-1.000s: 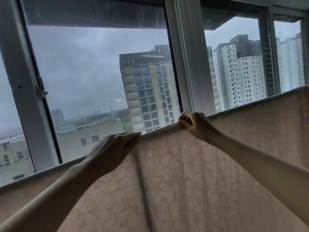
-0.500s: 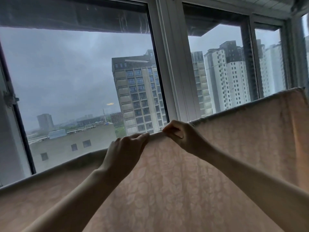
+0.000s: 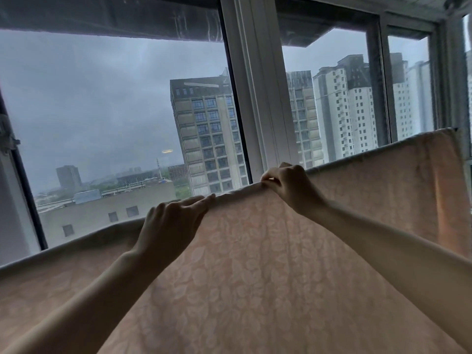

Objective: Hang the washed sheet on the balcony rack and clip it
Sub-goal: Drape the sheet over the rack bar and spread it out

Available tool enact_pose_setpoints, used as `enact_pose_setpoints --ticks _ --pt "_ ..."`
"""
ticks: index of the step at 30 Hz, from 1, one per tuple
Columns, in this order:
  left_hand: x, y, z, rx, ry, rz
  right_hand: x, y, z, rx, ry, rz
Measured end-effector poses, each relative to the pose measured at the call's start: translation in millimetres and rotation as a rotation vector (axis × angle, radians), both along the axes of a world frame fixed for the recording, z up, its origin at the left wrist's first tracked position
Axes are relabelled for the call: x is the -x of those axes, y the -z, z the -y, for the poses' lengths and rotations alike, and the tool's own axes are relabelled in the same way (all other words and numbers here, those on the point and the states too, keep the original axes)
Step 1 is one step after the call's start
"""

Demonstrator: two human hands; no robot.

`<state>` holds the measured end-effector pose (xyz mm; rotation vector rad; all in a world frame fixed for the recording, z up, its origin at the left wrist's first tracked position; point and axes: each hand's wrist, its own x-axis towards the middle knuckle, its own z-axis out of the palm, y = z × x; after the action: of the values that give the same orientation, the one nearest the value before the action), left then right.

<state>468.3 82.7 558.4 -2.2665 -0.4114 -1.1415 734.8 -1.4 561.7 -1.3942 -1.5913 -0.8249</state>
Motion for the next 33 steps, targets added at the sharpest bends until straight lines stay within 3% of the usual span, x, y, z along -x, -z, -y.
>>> enact_pose_setpoints --ticks 4,6,10,16,33 --pt "1.2 -1.2 4.3 -0.004 -0.018 -0.004 -3.1 -9.5 9.3 -0.037 0.073 0.147" --pt "-0.5 -0.9 7.1 -0.02 -0.026 -0.003 -6.8 -3.2 15.4 -0.095 0.099 0.134" --pt "-7.7 3.5 10.6 -0.032 -0.041 0.004 -12.8 16.8 19.2 -0.042 -0.015 0.034" --pt "-26.6 13.4 21.5 -0.113 -0.162 0.039 -13.0 10.8 18.0 -0.004 0.017 0.031" --pt "-113.8 5.7 4.6 -0.087 -0.116 -0.014 -74.6 13.5 13.4 0.035 0.023 0.011"
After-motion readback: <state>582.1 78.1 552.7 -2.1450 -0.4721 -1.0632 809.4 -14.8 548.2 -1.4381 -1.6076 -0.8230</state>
